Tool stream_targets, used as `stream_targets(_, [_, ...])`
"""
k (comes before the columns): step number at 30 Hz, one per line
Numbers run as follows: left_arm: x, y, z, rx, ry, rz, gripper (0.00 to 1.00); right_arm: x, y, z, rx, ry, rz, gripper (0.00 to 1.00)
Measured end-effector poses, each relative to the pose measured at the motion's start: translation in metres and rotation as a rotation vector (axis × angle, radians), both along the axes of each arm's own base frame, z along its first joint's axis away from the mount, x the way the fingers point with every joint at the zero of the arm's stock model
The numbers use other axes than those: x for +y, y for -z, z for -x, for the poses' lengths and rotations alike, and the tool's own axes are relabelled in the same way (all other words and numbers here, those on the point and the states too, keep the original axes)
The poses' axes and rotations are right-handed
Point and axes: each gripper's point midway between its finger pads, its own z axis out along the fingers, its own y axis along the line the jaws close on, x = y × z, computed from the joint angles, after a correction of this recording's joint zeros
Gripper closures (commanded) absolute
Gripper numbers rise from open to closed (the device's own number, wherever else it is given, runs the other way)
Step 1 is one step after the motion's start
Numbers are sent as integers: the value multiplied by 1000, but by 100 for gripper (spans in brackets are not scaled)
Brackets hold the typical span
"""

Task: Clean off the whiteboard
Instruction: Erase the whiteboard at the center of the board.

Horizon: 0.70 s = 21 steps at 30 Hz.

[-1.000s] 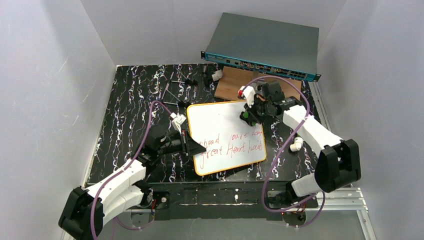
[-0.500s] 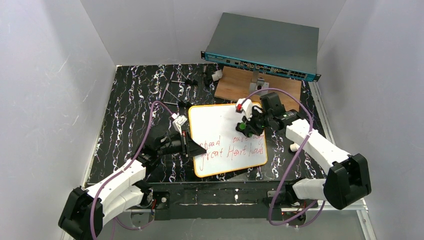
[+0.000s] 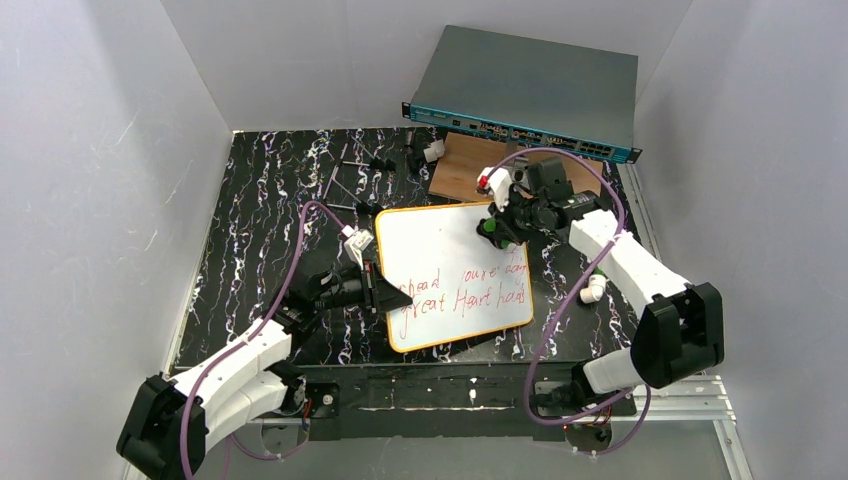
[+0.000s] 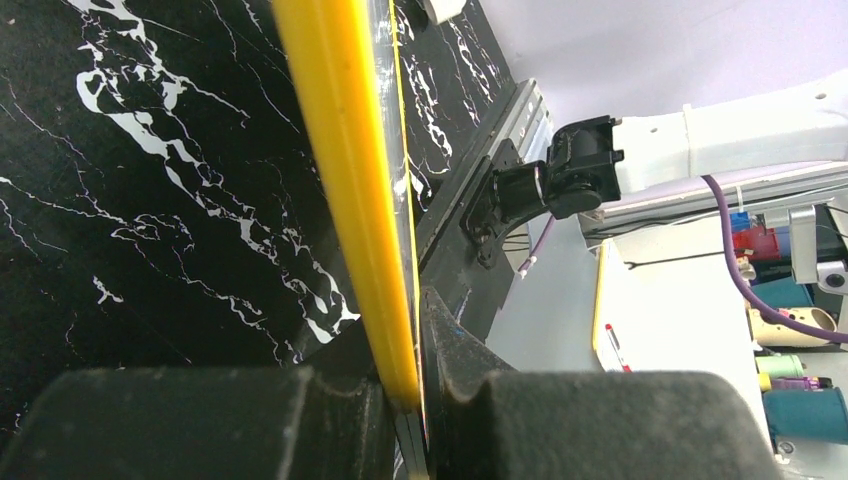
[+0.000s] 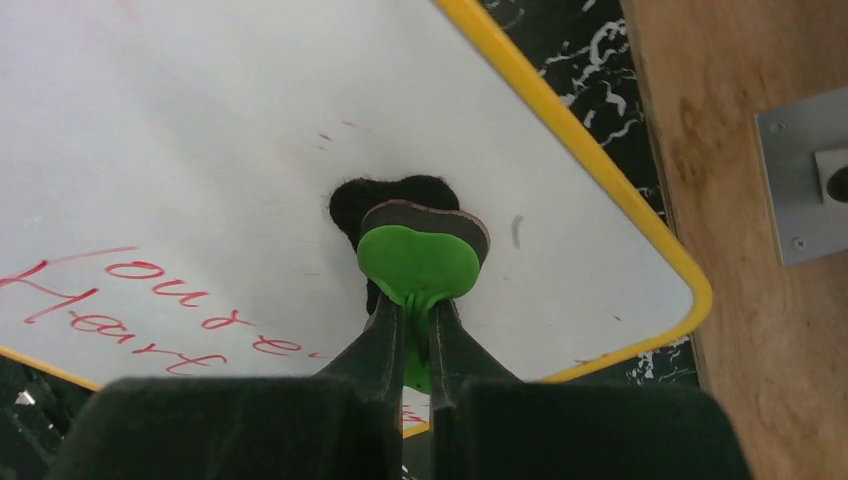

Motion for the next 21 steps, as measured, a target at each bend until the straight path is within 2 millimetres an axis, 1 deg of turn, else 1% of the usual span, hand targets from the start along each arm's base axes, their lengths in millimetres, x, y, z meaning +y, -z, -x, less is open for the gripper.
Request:
stream_targets(3, [0, 0, 1, -2, 6, 1, 100, 14, -5, 10, -23, -49, -4, 99])
stream_targets(5, [0, 0, 2, -1, 10, 1, 100, 22, -2, 26, -25, -93, -6, 99])
stream_targets(8, [-1, 0, 4, 5, 21, 4, 100, 21, 7, 46, -25, -126, -4, 99])
stream_targets(11, [-1, 0, 6, 11, 26, 5, 100, 10, 17, 55, -14, -114, -2, 99])
stream_targets(13, [-1, 0, 6, 11, 26, 5, 100, 1, 21, 53, 0, -87, -1, 99])
stream_targets(17, [-1, 0, 5, 12, 27, 5, 100, -22, 26, 36, 20, 0, 8, 99])
stream_targets(19, [-1, 1, 5, 17, 24, 5, 100, -26, 24, 24, 30, 25, 12, 99])
stream_targets(21, [-1, 1, 4, 16, 20, 4, 100, -26, 17, 9, 24, 41, 15, 99])
